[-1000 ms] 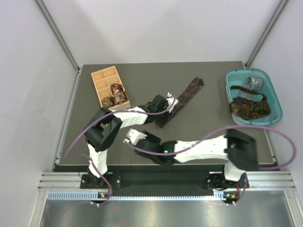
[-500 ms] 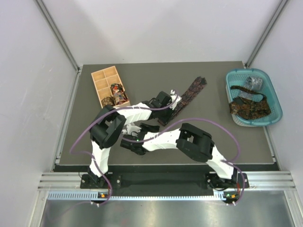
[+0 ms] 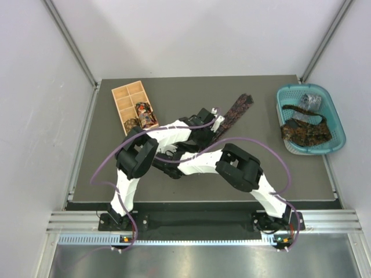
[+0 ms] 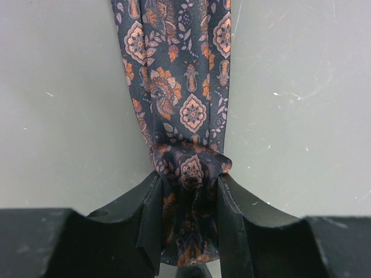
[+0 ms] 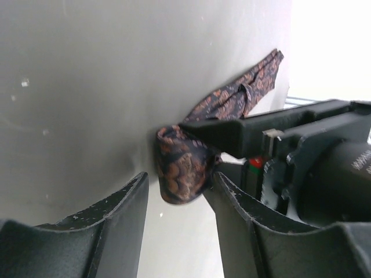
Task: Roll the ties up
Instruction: Roll the tie
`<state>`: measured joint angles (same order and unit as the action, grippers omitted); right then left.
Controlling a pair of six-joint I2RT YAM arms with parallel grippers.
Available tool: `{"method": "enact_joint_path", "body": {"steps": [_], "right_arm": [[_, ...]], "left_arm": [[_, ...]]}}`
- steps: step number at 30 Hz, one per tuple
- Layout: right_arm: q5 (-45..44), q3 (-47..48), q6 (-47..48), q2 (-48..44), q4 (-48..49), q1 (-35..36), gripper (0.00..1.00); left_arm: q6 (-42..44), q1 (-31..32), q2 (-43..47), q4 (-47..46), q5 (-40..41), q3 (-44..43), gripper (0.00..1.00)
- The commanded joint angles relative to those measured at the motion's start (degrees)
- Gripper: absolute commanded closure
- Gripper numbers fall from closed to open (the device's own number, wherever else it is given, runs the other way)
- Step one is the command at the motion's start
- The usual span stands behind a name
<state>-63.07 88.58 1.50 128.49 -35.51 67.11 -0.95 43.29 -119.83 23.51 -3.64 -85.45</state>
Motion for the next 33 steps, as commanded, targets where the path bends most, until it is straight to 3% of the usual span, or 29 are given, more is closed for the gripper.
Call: {"method": "enact_joint_path", "body": {"steps": [1, 6, 12, 20, 23, 26, 33], "right_arm": [[1.0, 0.2, 4.0, 1.2, 2.5, -1.5, 0.53], [5.7, -0.3, 1.2, 2.1, -1.4, -3.5, 0.53], [2.8, -2.3, -0.8, 4.1, -4.0, -5.1, 0.54], [-0.8, -0.6, -4.1, 6.0, -5.8, -6.5, 0.83], [1.2, -1.1, -4.9, 3.9, -4.0, -6.2, 0.87], [2.0, -1.0, -4.6, 3.1, -3.6, -5.5, 0.89], [4.6, 0.9, -3.9, 2.5, -3.9, -2.9, 0.94]], "left_arm": [[-1.2, 0.2, -6.7, 17.8, 0.4, 2.2, 0.78], [-1.0, 0.2, -6.4, 19.2, 1.1, 1.7, 0.78], [-1.0, 1.0, -7.6, 20.6, 1.7, 0.3, 0.79], [-1.1, 1.2, -7.4, 21.7, 3.0, -0.5, 0.79], [-1.3, 1.2, -6.5, 20.7, 3.0, -0.5, 0.76], [-1.3, 1.3, -4.9, 19.8, 2.4, -1.1, 0.72], [-0.9, 1.2, 0.7, 17.6, 1.4, -6.3, 0.43]]}}
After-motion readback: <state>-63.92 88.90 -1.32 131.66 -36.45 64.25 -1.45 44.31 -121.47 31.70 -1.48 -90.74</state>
